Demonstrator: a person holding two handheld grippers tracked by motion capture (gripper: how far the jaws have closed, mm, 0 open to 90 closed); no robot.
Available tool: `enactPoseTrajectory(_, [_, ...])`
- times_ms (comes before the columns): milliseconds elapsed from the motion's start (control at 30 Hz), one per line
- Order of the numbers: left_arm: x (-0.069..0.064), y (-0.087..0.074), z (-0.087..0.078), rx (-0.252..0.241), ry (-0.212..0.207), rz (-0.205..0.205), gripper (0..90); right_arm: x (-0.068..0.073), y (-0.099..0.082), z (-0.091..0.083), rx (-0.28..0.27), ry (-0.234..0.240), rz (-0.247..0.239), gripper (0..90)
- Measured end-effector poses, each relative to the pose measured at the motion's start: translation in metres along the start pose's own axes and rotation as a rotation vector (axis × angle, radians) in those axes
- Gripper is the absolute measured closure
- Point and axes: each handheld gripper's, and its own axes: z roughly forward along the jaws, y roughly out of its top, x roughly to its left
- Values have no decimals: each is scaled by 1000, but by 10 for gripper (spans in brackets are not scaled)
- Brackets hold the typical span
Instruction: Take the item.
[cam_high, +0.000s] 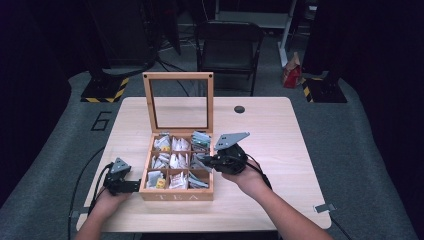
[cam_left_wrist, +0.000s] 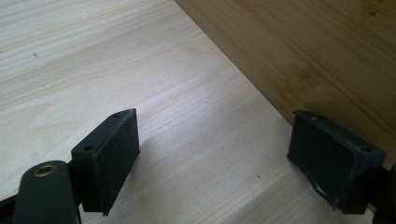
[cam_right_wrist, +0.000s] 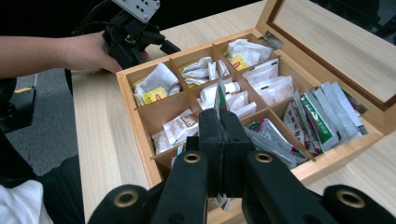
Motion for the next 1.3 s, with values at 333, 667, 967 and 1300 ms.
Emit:
enactPoseTrajectory(333, [0,0,0,0,0,0,159,-12,-6,-17,-3,-38,16,895])
enactPoseTrajectory(667, [0,0,0,0,0,0,159,-26,-16,-33,-8,-89,45,895])
enactPoseTrajectory(967, [0,0,0,0,0,0,159,-41,-29,-51,-2,-146,73,898])
enactPoseTrajectory(1300, [0,0,0,0,0,0,160,-53,-38,-67,-5,-201,93,898])
